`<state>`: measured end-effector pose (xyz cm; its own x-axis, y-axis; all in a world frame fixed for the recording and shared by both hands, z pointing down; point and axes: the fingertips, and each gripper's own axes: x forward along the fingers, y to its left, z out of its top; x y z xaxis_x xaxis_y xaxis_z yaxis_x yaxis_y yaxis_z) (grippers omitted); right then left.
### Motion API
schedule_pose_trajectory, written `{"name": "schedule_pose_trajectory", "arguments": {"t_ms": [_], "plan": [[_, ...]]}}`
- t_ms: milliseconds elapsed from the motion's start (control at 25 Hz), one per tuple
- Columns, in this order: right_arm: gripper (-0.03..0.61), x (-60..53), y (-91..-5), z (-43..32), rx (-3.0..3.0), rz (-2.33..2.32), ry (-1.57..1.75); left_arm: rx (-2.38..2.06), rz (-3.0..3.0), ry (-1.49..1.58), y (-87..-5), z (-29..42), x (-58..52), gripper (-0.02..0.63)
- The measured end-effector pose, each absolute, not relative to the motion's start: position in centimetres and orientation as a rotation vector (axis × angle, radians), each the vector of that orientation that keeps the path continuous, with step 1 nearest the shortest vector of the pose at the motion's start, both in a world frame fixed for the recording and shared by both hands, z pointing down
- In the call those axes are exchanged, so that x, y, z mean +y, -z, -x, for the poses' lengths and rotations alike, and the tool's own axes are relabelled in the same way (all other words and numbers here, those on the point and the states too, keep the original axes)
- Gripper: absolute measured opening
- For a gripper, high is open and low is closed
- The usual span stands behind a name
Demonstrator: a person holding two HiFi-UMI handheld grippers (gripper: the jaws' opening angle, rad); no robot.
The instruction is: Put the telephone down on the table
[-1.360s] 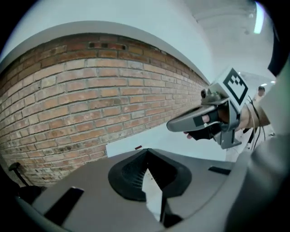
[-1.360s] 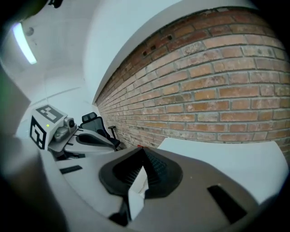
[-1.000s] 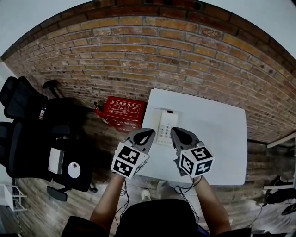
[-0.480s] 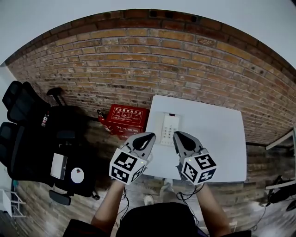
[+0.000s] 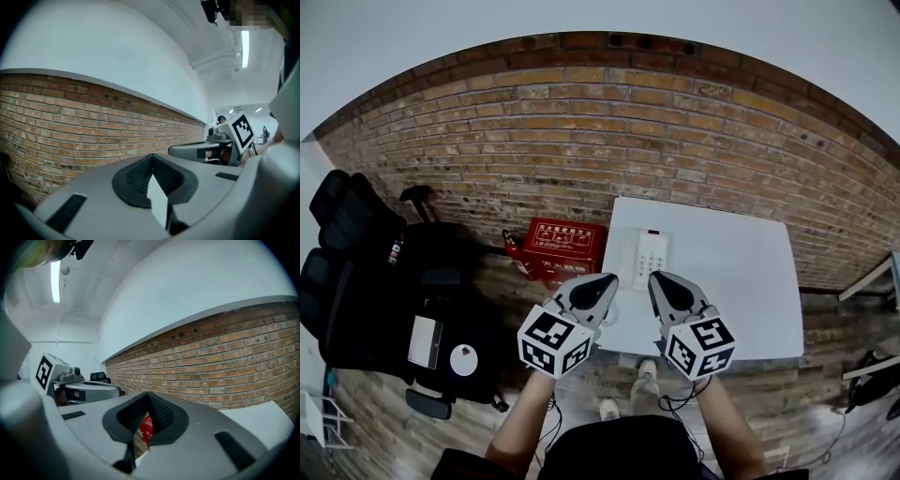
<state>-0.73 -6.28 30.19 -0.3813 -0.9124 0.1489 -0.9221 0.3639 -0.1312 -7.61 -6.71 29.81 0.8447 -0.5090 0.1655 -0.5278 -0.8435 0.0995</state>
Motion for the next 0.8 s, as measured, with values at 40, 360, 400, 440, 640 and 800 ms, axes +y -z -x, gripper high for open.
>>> {"name": "schedule_pose_trajectory", "arguments": {"t_ms": [40, 360, 400, 440, 640, 800], "plan": [[0.014, -6.0, -30.2, 1.0, -2.555, -1.719, -0.304, -0.81, -2.88, -0.197, -29.8, 7.8, -6.4, 0.008], [0.014, -4.4, -30.2, 1.8, -2.54, -1.738, -0.32, -0.789, -2.887, -0.202, -29.9, 8.9, -5.0, 0.008], [0.014, -4.2, -30.0, 1.7, -2.545, -1.737, -0.318, -0.789, -2.887, -0.199, -29.8, 8.9, -4.9, 0.009], [0.014, -4.0, -29.8, 1.6, -2.557, -1.738, -0.322, -0.787, -2.888, -0.197, -29.7, 8.8, -4.8, 0.009], [0.014, -3.7, -29.0, 1.6, -2.604, -1.735, -0.323, -0.767, -2.897, -0.195, -29.6, 8.2, -4.3, 0.009], [0.014, -3.6, -28.2, 1.7, -2.629, -1.722, -0.298, -0.774, -2.905, -0.183, -29.1, 7.9, -4.1, 0.008]]}}
